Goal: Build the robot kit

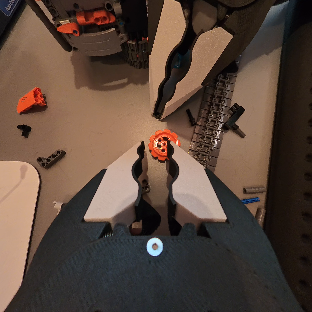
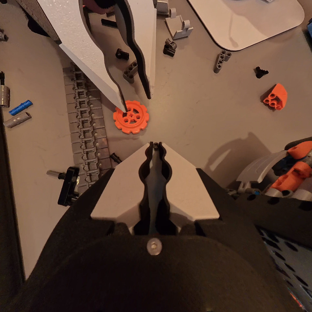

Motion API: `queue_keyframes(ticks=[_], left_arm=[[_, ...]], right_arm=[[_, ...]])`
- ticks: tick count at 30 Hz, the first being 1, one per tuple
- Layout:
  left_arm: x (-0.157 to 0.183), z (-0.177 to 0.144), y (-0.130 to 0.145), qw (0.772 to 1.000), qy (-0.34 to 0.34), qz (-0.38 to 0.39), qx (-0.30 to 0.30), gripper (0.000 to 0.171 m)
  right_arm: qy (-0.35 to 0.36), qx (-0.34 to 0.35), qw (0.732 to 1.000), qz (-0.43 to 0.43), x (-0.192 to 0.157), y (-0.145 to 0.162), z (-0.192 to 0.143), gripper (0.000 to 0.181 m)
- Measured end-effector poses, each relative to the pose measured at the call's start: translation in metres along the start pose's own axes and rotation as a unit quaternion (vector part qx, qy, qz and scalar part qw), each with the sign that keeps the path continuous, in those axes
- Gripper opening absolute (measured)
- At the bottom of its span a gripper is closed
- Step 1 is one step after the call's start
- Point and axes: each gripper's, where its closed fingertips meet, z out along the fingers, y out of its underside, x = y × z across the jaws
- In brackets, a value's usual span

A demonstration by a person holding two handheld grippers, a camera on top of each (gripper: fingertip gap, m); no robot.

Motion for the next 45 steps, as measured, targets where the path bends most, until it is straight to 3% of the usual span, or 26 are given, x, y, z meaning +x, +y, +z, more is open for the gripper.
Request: queue_keyframes(ticks=[4, 7, 12, 15, 18, 22, 30, 45], left_arm=[[-0.003, -0.002, -0.005, 1.0, -0.01, 0.002, 0.013, 0.026], [-0.01, -0.009, -0.027, 0.998, -0.038, 0.02, 0.053, 0.027], [-0.018, -0.022, -0.097, 0.982, -0.083, 0.055, 0.16, 0.036], [-0.022, -0.022, -0.138, 0.969, -0.113, 0.091, 0.199, 0.044], [-0.025, -0.007, -0.161, 0.969, -0.109, 0.097, 0.199, 0.051], [-0.029, 0.015, -0.17, 0.973, -0.101, 0.089, 0.19, 0.053], [-0.031, 0.024, -0.171, 0.969, -0.097, 0.071, 0.217, 0.04], [-0.033, 0.027, -0.172, 0.965, -0.11, 0.075, 0.226, 0.037]], right_arm=[[0.011, 0.006, 1.0, -0.008, 0.001, -0.003, -0.008, 0.004], [0.025, 0.045, 0.998, -0.019, 0.003, -0.022, -0.044, 0.004], [0.094, 0.114, 0.989, -0.032, 0.036, -0.056, -0.138, 0.004], [0.128, 0.093, 0.986, -0.046, 0.062, -0.056, -0.163, 0.003], [0.117, 0.074, 0.989, -0.047, 0.078, -0.051, -0.163, 0.004], [0.085, 0.06, 0.994, -0.044, 0.085, -0.046, -0.154, 0.003], [0.042, 0.041, 0.998, -0.029, 0.084, -0.041, -0.146, 0.003], [-0.001, -0.01, 0.999, -0.035, 0.081, -0.036, -0.142, 0.004]])
